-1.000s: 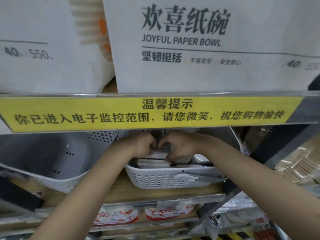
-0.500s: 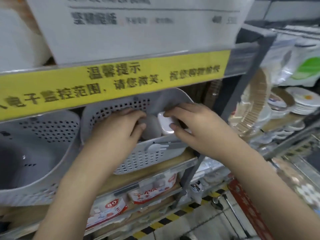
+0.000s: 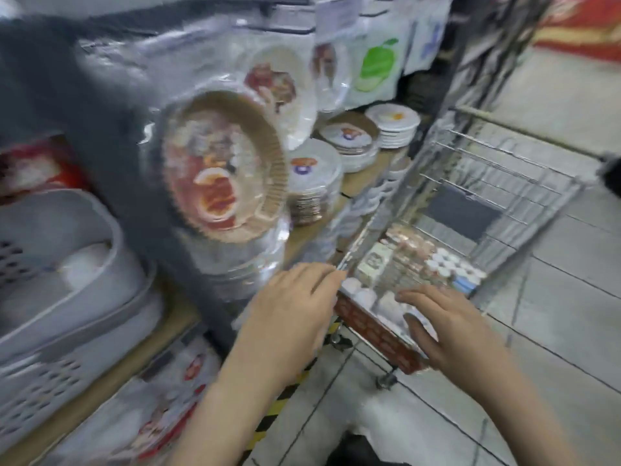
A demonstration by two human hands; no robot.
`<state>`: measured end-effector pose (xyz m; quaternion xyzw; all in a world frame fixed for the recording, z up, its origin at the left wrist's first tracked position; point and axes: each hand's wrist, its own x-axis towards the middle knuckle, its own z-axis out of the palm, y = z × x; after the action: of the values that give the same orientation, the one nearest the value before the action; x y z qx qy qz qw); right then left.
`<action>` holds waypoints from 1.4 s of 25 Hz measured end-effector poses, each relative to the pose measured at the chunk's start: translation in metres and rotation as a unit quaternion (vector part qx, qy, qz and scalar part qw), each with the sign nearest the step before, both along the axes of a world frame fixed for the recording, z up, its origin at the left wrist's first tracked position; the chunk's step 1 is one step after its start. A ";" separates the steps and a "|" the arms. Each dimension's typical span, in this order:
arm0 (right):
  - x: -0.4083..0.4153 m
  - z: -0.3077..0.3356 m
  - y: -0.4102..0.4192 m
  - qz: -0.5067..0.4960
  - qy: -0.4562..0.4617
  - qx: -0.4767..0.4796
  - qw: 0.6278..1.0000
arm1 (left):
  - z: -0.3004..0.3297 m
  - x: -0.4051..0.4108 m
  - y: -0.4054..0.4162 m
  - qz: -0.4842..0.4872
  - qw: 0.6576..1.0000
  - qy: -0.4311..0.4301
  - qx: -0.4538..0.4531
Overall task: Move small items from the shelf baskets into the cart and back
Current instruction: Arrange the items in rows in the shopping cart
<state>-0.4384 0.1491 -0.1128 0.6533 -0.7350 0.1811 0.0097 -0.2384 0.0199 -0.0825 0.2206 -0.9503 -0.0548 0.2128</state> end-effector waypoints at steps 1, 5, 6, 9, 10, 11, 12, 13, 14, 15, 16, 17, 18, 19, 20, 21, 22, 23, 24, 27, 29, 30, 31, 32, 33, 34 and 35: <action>-0.020 -0.015 0.016 -0.036 -0.016 0.017 0.999 | -0.012 -0.027 0.000 -0.023 0.999 -0.020 0.025; -0.084 -0.071 0.072 -0.195 -0.127 0.108 0.967 | -0.066 -0.122 0.015 -0.073 0.981 -0.145 0.103; -0.093 -0.083 0.082 -0.219 -0.161 0.129 0.954 | -0.078 -0.136 0.020 -0.075 0.977 -0.163 0.116; -0.110 -0.111 0.103 -0.258 -0.228 0.163 0.925 | -0.113 -0.172 0.028 -0.083 0.958 -0.225 0.158; -0.112 -0.117 0.105 -0.266 -0.247 0.172 0.915 | -0.124 -0.179 0.026 -0.087 0.950 -0.243 0.174; -0.114 -0.123 0.104 -0.272 -0.266 0.180 0.907 | -0.134 -0.185 0.023 -0.092 0.942 -0.261 0.188; -0.117 -0.130 0.101 -0.278 -0.285 0.185 0.898 | -0.145 -0.191 0.018 -0.098 0.934 -0.278 0.200; -0.119 -0.136 0.097 -0.282 -0.298 0.191 0.892 | -0.155 -0.197 0.011 -0.099 0.928 -0.291 0.210; -0.121 -0.142 0.090 -0.285 -0.309 0.196 0.886 | -0.164 -0.202 0.004 -0.096 0.922 -0.305 0.219; -0.123 -0.148 0.081 -0.291 -0.319 0.201 0.879 | -0.172 -0.208 -0.005 -0.090 0.917 -0.315 0.227; -0.126 -0.154 0.072 -0.298 -0.331 0.209 0.870 | -0.180 -0.215 -0.014 -0.086 0.912 -0.324 0.235; -0.129 -0.162 0.063 -0.308 -0.342 0.216 0.861 | -0.188 -0.224 -0.023 -0.086 0.907 -0.334 0.243; -0.132 -0.169 0.054 -0.315 -0.352 0.224 0.852 | -0.196 -0.232 -0.030 -0.088 0.900 -0.344 0.253; -0.135 -0.175 0.044 -0.323 -0.363 0.232 0.842 | -0.205 -0.240 -0.037 -0.094 0.893 -0.354 0.264; -0.139 -0.182 0.034 -0.336 -0.379 0.241 0.828 | -0.215 -0.249 -0.043 -0.099 0.883 -0.362 0.282; -0.143 -0.191 0.024 -0.350 -0.397 0.244 0.813 | -0.224 -0.258 -0.049 -0.100 0.872 -0.368 0.306; -0.148 -0.203 0.013 -0.370 -0.416 0.247 0.793 | -0.234 -0.270 -0.054 -0.097 0.860 -0.373 0.334; -0.152 -0.215 0.004 -0.392 -0.432 0.252 0.772 | -0.244 -0.279 -0.057 -0.088 0.847 -0.373 0.369; -0.156 -0.227 -0.004 -0.416 -0.447 0.260 0.749 | -0.253 -0.288 -0.059 -0.077 0.831 -0.376 0.403; -0.166 -0.267 -0.023 -0.476 -0.478 0.290 0.679 | -0.280 -0.309 -0.061 -0.049 0.798 -0.387 0.460; -0.173 -0.290 -0.032 -0.504 -0.495 0.308 0.637 | -0.302 -0.319 -0.063 -0.012 0.777 -0.389 0.495; -0.175 -0.301 -0.035 -0.515 -0.503 0.310 0.621 | -0.312 -0.323 -0.064 0.014 0.763 -0.394 0.513; -0.175 -0.311 -0.038 -0.525 -0.506 0.307 0.611 | -0.324 -0.326 -0.065 0.040 0.745 -0.398 0.534; -0.176 -0.320 -0.041 -0.536 -0.506 0.302 0.605 | -0.338 -0.329 -0.066 0.067 0.728 -0.398 0.554; -0.177 -0.329 -0.043 -0.544 -0.502 0.300 0.602 | -0.351 -0.330 -0.068 0.094 0.714 -0.393 0.572; -0.178 -0.336 -0.045 -0.552 -0.504 0.296 0.594 | -0.361 -0.332 -0.069 0.115 0.702 -0.388 0.587; -0.179 -0.344 -0.047 -0.562 -0.511 0.292 0.581 | -0.373 -0.334 -0.070 0.132 0.690 -0.391 0.594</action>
<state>-0.6171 0.1026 -0.4568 -0.1232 -0.8519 0.2189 -0.4595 -0.5725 -0.0501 -0.4550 0.4254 -0.6776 -0.4883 -0.3484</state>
